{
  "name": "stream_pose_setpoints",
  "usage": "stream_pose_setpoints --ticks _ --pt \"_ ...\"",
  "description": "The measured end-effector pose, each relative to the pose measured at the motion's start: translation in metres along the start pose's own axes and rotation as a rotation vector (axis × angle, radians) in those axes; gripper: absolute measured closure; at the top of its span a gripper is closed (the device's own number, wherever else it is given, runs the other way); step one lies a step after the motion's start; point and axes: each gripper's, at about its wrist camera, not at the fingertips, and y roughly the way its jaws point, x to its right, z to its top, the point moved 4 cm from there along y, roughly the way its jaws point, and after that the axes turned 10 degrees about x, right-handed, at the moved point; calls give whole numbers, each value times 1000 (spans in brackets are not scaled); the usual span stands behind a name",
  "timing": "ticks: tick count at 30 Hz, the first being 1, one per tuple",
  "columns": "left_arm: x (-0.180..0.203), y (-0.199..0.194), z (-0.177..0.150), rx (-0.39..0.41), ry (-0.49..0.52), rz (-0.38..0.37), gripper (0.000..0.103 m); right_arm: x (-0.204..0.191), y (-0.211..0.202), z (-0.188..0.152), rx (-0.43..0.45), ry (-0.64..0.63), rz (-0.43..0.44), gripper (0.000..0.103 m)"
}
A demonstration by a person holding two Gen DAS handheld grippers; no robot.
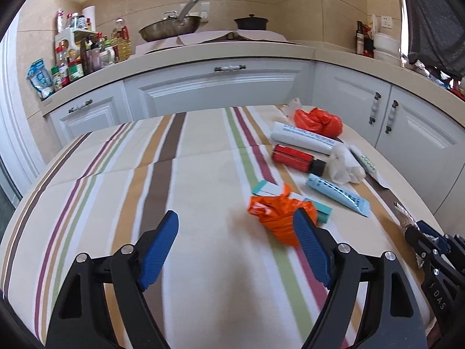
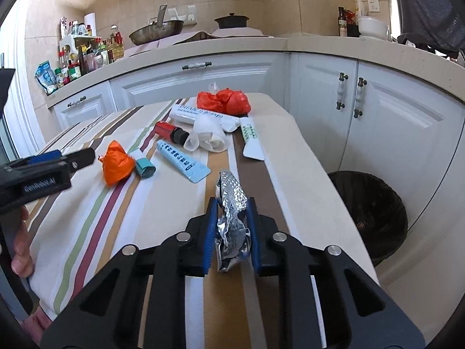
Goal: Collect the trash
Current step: 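Grasp the orange plastic bag with the left tool, then carry the foil and orange bag over the bin and open both tools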
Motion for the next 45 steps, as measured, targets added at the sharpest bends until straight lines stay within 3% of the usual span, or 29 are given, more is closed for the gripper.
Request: stream_pose_setpoints --ticks 10,16,21,23,30,37,45 --pt "22 16 4 -44 10 -22 23 18 -10 15 44 31 -6 83" --pt "22 30 0 -123 -22 -51 24 22 -11 19 55 38 2 83" --pt "19 35 -10 -184 -23 -80 55 22 -8 19 55 45 7 83" --pt "17 36 -12 -195 -42 -96 57 22 -8 19 56 44 8 83" --pt "7 25 -8 -149 -43 -79 58 20 -8 21 63 40 6 83" --pt "6 -2 7 -29 16 -26 58 24 -15 29 94 21 -21 83" --pt "28 -14 31 59 36 -72 58 41 -28 44 138 15 -75 83"
